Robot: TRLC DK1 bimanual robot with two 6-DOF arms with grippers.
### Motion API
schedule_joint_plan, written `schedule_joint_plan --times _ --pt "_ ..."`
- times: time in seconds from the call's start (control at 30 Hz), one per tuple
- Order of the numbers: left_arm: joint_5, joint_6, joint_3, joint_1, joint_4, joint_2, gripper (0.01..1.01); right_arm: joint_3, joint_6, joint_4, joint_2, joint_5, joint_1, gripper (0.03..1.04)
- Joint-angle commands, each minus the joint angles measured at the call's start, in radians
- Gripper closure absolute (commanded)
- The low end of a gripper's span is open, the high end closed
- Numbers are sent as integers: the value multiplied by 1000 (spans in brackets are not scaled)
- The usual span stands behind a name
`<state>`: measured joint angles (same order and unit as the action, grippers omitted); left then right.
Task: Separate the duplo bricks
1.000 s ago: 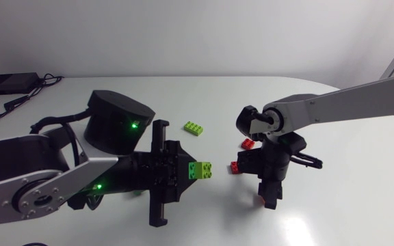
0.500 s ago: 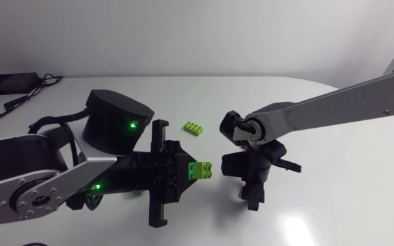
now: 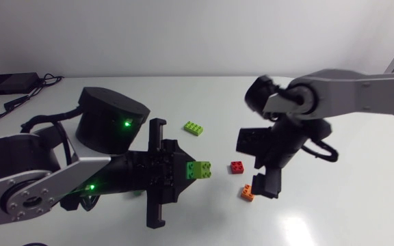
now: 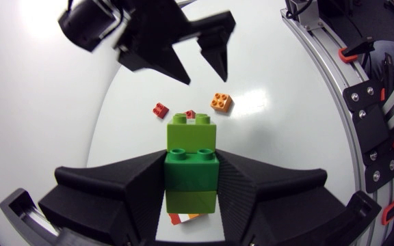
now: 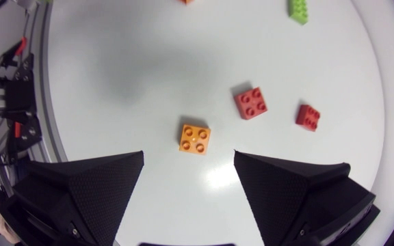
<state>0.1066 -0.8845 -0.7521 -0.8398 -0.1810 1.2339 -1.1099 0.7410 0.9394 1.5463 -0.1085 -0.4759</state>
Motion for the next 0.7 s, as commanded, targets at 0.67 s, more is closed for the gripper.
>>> schedule_joint_plan --times 0.67 --pt "258 99 -178 10 -152 91 698 259 4 -275 -456 -434 -47 133"
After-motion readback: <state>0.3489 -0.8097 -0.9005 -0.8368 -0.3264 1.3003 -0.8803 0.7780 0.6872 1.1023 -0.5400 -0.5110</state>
